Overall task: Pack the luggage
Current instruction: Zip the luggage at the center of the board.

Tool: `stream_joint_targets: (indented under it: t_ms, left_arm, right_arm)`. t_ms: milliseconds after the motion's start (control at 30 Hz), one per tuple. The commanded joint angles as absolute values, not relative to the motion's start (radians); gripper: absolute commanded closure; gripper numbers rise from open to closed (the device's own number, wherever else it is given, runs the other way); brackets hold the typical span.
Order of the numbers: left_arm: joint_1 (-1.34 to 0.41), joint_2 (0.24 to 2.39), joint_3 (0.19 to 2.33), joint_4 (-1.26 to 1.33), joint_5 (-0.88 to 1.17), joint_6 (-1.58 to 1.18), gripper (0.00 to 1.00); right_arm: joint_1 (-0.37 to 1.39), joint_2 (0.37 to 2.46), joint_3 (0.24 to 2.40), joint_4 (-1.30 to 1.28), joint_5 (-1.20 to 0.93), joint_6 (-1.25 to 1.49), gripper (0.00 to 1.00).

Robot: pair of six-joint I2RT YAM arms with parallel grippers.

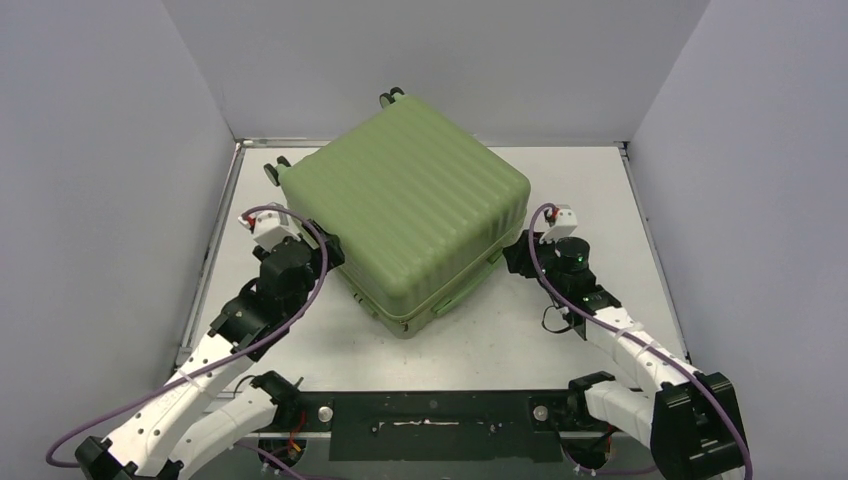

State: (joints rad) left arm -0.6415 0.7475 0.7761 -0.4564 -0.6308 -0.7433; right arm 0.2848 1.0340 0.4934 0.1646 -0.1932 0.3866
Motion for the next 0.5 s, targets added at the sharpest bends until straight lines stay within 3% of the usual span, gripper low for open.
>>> stream_joint_targets:
  t_ms: [0, 167, 467]
  left_arm:
    - [-0.574, 0.821, 0.762, -0.341, -0.533, -0.706, 0.28]
    - [-0.426, 0.877, 0.715, -0.230, -0.363, -0.701, 0.28]
    - [-0.255, 0.928, 0.642, -0.119, -0.165, -0.647, 0.29]
  right_arm:
    - [0.282, 1.024, 0.446, 0.353, -0.158, 0.268, 0.52]
    - [0.265, 1.064, 0.423, 0.410, -0.183, 0.227, 0.48]
    - [0.218, 1.193, 0.435, 0.524, -0.305, 0.157, 0.50]
